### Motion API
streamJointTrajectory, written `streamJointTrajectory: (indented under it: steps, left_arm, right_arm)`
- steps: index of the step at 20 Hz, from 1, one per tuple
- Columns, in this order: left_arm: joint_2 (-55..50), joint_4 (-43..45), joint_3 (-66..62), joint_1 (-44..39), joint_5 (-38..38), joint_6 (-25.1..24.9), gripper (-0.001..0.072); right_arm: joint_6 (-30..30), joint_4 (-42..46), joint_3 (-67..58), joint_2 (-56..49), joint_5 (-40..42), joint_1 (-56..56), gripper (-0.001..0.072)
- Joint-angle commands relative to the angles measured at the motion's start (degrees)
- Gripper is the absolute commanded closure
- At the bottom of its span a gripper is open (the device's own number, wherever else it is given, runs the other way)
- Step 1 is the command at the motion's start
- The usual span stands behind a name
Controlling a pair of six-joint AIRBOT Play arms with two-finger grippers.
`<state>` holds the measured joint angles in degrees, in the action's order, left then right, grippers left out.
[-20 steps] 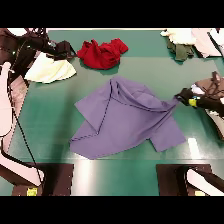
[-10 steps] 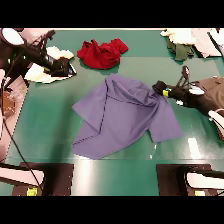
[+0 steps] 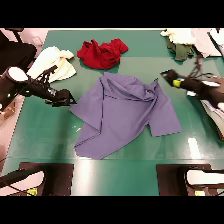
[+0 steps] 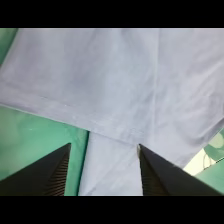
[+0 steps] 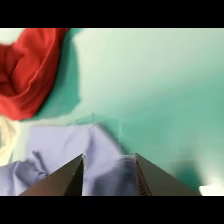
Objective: Fold the shirts.
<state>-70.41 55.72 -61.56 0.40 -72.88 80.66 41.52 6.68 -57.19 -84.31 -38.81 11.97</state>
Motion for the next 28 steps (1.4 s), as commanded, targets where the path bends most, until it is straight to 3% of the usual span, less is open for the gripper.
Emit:
streamJointTrajectory:
  steps: [1, 4, 9, 11, 14, 21, 28]
  left_arm:
    - [1.62, -2.12, 2.23, 0.00, -0.24, -0.90, 0.0211]
    - [1.75, -4.11, 2.60, 0.00, -4.42, -2.19, 0.0211]
    - [1.79, -6.14, 4.48, 0.94, -6.86, -2.29, 0.0211]
    - [1.79, -7.76, 4.48, 0.94, -7.08, -2.32, 0.0212]
    - [1.79, -7.82, 4.48, 0.94, -7.45, -2.84, 0.0212]
    - [1.79, -6.23, 4.48, 0.94, -8.59, -4.24, 0.0212]
    - [1.79, -5.27, 4.48, 0.94, -8.39, -4.63, 0.0212]
  right_arm:
    - [4.96, 11.10, -0.33, 1.42, -11.50, 12.17, 0.0327]
    - [7.28, 18.95, -3.63, -4.68, -23.54, 15.72, 0.0324]
    - [14.88, 35.15, -18.62, -15.58, -35.80, 11.32, 0.0320]
    - [18.71, 41.46, -24.85, -19.21, -40.74, 8.41, 0.0231]
    - [21.11, 50.21, -31.17, -22.18, -44.19, 4.37, 0.0229]
    - [21.68, 53.33, -32.24, -22.25, -43.78, 0.83, 0.0230]
    - [23.21, 47.87, -35.56, -19.74, -42.27, 4.94, 0.0231]
